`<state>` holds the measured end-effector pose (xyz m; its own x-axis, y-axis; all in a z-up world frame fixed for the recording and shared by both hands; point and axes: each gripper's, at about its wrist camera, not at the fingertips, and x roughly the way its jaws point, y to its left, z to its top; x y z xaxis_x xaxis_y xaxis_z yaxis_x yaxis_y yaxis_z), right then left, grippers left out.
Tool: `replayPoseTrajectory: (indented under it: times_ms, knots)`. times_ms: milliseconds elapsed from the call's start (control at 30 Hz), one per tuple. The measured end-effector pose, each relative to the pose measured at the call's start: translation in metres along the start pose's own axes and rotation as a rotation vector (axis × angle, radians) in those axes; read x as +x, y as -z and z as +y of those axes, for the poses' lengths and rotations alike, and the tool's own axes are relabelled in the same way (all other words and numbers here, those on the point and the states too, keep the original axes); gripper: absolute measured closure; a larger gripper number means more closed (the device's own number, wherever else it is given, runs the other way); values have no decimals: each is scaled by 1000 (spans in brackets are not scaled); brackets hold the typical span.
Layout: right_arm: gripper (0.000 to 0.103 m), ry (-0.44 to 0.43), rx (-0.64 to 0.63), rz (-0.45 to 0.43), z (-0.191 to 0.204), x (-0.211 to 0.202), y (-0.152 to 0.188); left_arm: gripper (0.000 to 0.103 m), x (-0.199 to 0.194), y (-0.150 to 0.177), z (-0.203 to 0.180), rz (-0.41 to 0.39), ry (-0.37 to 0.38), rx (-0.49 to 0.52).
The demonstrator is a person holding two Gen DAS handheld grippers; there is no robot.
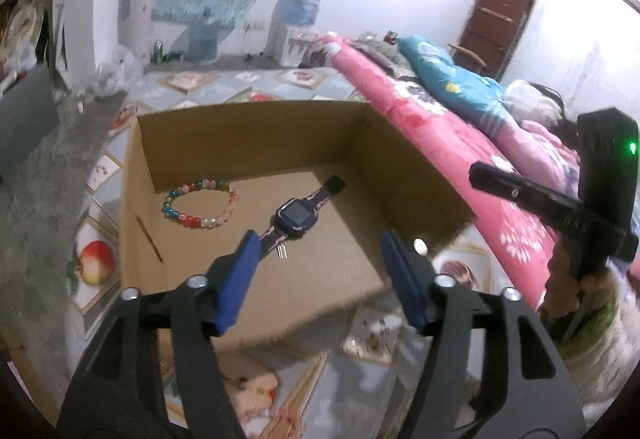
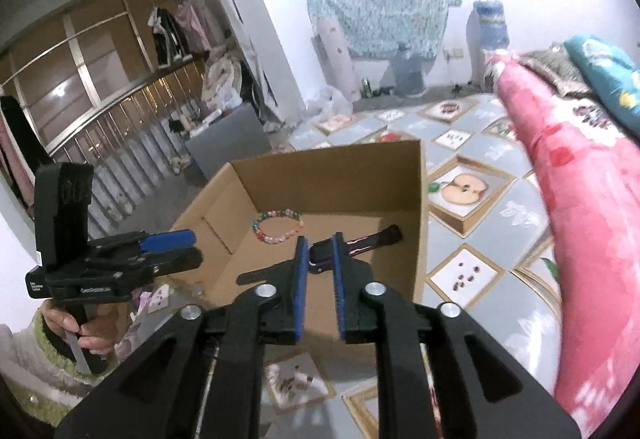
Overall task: Organize jewelry
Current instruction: 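Carry the ring over the box and open the right tool to drop it, then lower the open left tool over the pink bead bracelet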
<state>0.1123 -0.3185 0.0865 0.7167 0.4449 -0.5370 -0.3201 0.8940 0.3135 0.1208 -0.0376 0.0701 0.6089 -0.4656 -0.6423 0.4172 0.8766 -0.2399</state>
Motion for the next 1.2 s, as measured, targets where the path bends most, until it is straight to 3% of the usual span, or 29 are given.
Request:
replayPoseTrajectory:
  times_ms: [67, 167, 267, 433, 533, 633, 700, 1067, 1200]
  knots:
    - [59, 35, -9, -8, 4, -13, 9, 29, -12, 10, -7, -2, 3, 35]
    - [48, 123, -19, 49, 10, -20, 35, 22, -20, 34, -20, 33, 13, 81]
    - [38, 231, -24, 163, 14, -7, 69, 21, -5, 64, -31, 123, 2, 95]
    - [30, 391, -39, 351, 12, 32, 119, 21, 47, 110, -44, 297, -107, 167]
    - [25, 403, -16, 404, 6, 47, 132, 20, 71, 122, -43, 367, -152, 173]
    - [18, 438, -9, 427, -1, 56, 137, 16, 79, 123, -40, 351, -171, 177]
    - [6, 449, -15, 426, -3, 57, 138, 8, 83, 122, -35, 364, -177, 161]
    - [6, 425, 6, 495, -10, 68, 132, 8, 83, 118, -40, 404, -188, 151]
    - [6, 419, 5, 482, -13, 68, 131, 8, 92, 110, -41, 437, -189, 151]
